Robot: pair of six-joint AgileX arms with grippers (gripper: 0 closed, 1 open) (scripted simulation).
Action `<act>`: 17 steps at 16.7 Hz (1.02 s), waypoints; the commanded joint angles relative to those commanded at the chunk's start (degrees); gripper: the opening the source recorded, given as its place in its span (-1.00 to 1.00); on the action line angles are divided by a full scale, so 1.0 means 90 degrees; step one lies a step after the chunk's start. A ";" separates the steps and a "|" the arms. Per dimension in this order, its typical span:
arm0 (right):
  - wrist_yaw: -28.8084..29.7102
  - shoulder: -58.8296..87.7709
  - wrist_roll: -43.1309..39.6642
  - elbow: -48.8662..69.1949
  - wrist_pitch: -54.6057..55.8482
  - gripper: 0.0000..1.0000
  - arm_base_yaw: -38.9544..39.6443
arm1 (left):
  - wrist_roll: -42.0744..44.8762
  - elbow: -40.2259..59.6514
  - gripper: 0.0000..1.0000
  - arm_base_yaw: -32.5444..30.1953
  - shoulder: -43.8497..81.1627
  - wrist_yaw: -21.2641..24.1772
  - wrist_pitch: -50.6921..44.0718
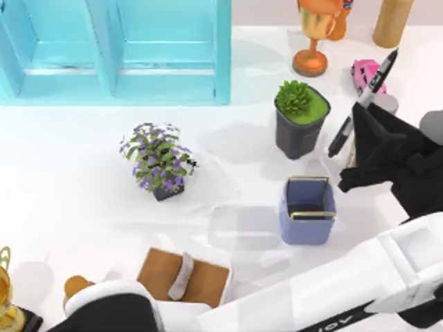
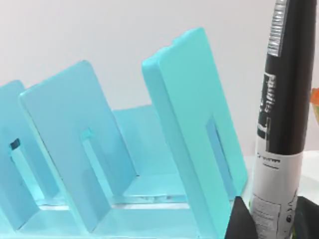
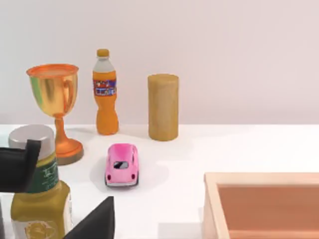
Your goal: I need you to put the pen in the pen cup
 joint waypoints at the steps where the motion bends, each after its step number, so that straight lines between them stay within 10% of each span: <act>1: 0.0000 0.0000 0.0000 0.0000 0.0000 1.00 0.0000 | -0.0009 0.0050 -1.00 0.0002 0.0030 0.0030 -0.0065; 5: 0.0000 0.0000 0.0000 0.0000 0.0000 1.00 0.0000 | -0.0010 0.0056 -1.00 0.0002 0.0034 0.0034 -0.0073; 17: 0.0000 0.0000 0.0000 0.0000 0.0000 1.00 0.0000 | -0.0010 0.0056 0.81 0.0002 0.0034 0.0034 -0.0073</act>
